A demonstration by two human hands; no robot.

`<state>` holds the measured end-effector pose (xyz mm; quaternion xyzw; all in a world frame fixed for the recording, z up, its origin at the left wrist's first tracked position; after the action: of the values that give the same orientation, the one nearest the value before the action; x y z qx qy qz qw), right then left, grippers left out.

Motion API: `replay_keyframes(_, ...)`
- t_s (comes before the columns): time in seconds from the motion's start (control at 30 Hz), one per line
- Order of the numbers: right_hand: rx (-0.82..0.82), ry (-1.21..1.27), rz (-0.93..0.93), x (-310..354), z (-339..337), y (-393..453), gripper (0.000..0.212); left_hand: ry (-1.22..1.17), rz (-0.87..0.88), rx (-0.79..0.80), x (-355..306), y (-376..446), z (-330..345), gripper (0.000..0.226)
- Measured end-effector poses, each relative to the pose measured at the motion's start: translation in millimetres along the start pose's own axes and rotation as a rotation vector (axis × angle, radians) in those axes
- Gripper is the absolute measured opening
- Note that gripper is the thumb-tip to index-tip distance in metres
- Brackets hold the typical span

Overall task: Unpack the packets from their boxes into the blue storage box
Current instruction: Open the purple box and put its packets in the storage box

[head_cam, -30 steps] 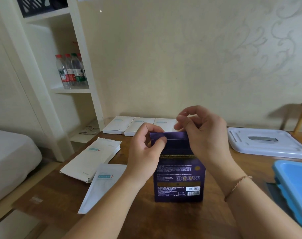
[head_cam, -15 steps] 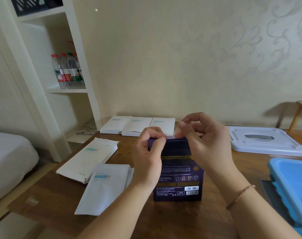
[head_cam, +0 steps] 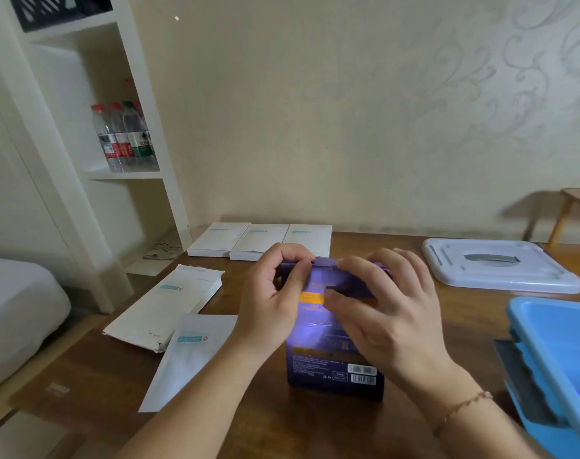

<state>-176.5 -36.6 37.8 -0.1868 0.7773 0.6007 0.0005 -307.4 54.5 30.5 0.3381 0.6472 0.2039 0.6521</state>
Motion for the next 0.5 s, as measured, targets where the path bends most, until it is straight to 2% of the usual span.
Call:
replay_keyframes(0.17,0.023,-0.072,0.022,8.0,2.0,-5.5,0.009,-0.052,-0.028,-0.026,1.2,1.6,2.4,0.016)
replay_keyframes(0.33,0.007,-0.058,0.033,7.4,-2.7,-5.2,0.007,0.022,-0.018,0.011,-1.1,6.3,7.5,0.012)
replay_keyframes(0.5,0.089,-0.158,0.020,11.7,4.3,-19.8,0.013,0.120,0.110,0.088,-7.7,4.4,7.4,0.010)
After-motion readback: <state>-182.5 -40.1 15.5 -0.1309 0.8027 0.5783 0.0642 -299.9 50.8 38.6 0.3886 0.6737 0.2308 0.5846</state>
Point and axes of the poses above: each hand's wrist, its own y-axis towards the middle knuckle, its own z-axis out of the palm, x = y × z, the point moved 6 cm from there along y, towards the middle knuckle, and after that the axes turned 4 degrees about -y, right-handed, at the moved point
